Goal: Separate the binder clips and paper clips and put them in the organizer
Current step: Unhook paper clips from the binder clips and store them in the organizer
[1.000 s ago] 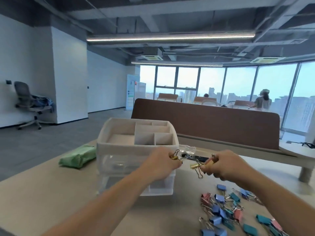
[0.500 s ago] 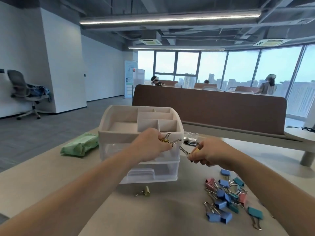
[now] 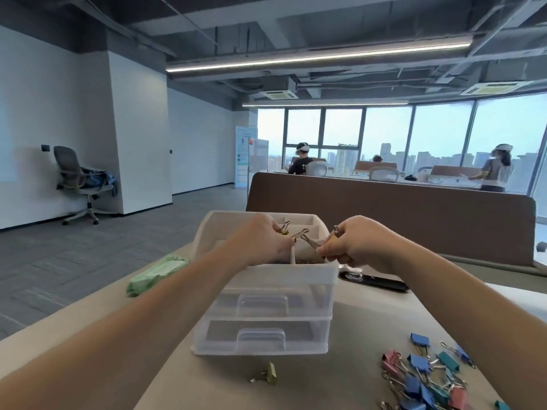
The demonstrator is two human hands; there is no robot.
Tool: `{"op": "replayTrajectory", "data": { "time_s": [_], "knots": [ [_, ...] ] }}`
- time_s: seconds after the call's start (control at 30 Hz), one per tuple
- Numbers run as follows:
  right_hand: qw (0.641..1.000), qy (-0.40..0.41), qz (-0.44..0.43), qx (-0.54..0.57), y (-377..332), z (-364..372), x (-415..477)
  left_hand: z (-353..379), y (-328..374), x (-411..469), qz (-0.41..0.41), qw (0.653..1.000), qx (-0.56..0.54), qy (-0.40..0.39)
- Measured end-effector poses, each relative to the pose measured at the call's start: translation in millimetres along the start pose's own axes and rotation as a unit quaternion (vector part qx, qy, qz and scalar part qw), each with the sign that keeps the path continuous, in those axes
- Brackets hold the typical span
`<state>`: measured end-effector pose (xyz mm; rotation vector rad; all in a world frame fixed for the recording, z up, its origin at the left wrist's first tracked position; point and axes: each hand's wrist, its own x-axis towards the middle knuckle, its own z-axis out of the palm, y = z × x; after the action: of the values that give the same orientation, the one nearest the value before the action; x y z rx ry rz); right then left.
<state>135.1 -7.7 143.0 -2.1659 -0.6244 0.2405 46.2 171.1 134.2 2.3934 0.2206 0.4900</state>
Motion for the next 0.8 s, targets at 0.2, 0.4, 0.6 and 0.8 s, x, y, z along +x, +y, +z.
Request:
{"op": "replayTrajectory", "data": {
  "time_s": [0.2,0.4,0.6,0.8],
  "knots": [
    [0.998,0.009,-0.038,-0.054,-31.1,8.9,60.3,-18.7,-13.3,58.9,-0.029,0.999,-0.011,0.030],
    [0.970,0.023,-0.067,-0.232,-49.3,19.7,122.2,-24.5,-27.6,112.3,-0.040,0.999,0.023,0.001],
    [0.939,0.037,-0.102,-0.325,-56.2,26.9,156.5,-28.7,-32.3,144.1,-0.051,0.990,0.119,-0.048],
    [0.934,0.000,-0.129,-0.333,-59.1,37.3,167.8,-32.5,-33.2,154.3,-0.030,0.977,0.184,-0.101]
  ]
}}
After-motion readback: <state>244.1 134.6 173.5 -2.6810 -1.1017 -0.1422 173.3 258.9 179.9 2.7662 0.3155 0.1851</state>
